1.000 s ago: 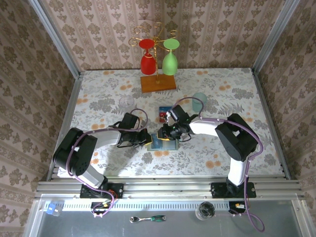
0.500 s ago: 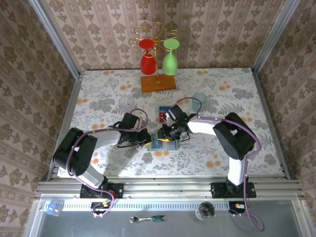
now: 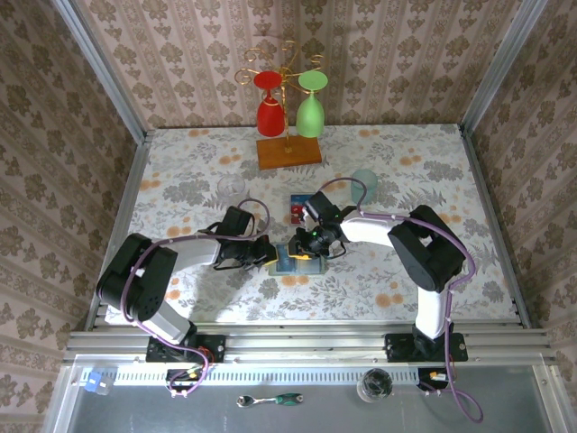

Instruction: Take the credit cards out of the card holder

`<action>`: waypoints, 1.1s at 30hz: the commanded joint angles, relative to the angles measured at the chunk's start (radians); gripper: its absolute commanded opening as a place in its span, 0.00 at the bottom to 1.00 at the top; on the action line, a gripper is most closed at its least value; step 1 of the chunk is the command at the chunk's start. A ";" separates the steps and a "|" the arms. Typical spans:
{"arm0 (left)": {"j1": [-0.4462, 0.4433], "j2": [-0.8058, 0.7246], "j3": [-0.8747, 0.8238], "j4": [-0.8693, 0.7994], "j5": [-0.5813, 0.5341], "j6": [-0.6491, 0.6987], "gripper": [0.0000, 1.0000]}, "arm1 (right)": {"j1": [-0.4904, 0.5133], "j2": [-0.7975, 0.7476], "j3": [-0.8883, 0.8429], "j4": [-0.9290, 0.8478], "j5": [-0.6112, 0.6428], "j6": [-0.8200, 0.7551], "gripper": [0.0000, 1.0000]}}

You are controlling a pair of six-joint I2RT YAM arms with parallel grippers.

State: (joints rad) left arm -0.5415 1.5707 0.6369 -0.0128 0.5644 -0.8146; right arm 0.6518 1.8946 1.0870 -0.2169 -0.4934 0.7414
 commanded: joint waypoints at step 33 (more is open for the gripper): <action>0.061 0.000 0.102 -0.149 -0.019 0.103 0.04 | 0.017 0.014 0.054 -0.071 0.011 0.000 0.27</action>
State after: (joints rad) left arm -0.4908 1.5520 0.7052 -0.1200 0.5381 -0.7597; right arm 0.6621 1.9198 1.1183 -0.2302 -0.5011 0.7582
